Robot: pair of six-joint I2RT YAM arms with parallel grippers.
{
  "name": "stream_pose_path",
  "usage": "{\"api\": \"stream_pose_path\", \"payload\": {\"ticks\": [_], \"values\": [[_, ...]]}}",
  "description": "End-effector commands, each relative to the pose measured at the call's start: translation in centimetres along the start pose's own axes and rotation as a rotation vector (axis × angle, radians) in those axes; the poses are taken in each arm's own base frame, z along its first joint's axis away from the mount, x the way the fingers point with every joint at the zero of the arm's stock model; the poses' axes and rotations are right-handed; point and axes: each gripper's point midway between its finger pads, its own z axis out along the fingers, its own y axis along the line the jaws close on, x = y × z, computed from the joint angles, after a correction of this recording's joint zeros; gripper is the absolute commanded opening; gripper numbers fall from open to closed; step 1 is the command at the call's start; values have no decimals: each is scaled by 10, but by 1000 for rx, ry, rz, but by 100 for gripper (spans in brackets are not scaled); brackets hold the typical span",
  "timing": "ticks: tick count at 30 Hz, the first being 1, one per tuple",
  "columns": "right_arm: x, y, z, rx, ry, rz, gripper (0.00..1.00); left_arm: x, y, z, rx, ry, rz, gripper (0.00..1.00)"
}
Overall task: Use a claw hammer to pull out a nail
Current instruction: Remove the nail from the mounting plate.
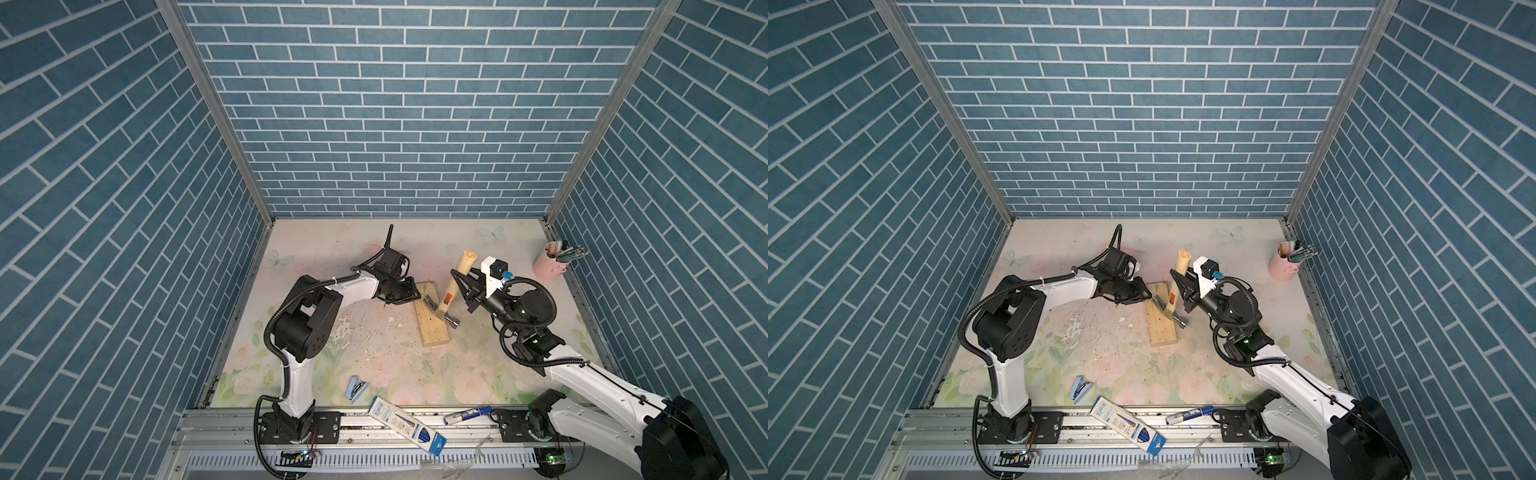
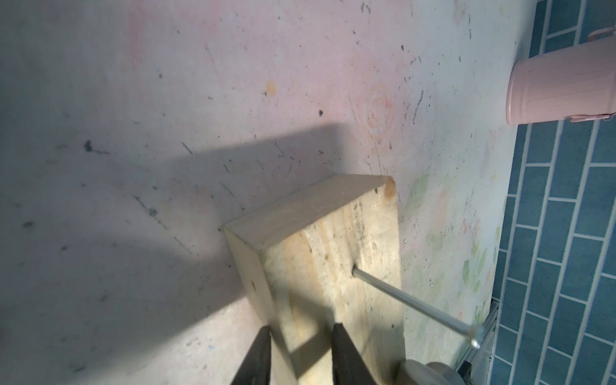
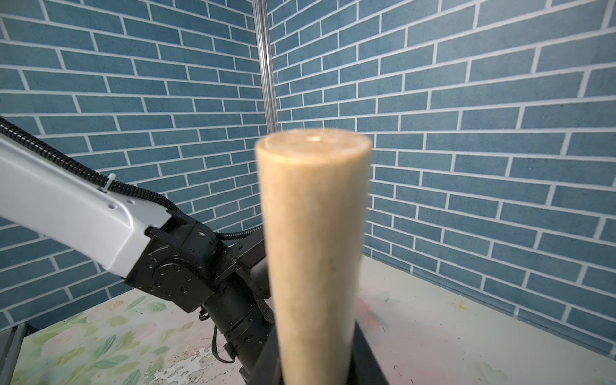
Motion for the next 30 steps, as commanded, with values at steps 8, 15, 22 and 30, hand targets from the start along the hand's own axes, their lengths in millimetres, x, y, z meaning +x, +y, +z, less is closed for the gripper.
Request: {"api": "stream_pose_path", "payload": {"ticks": [8, 15, 22, 30], "values": [[42, -4, -12, 25, 79, 39, 0, 37, 53, 21, -158, 98, -75, 31], [41, -5, -16, 35, 54, 28, 0, 44, 61, 23, -176, 113, -93, 31], [41, -9, -20, 65, 28, 19, 0, 47, 63, 24, -177, 117, -102, 31], [33, -20, -27, 135, -24, -15, 0, 46, 62, 23, -172, 116, -103, 31]]}}
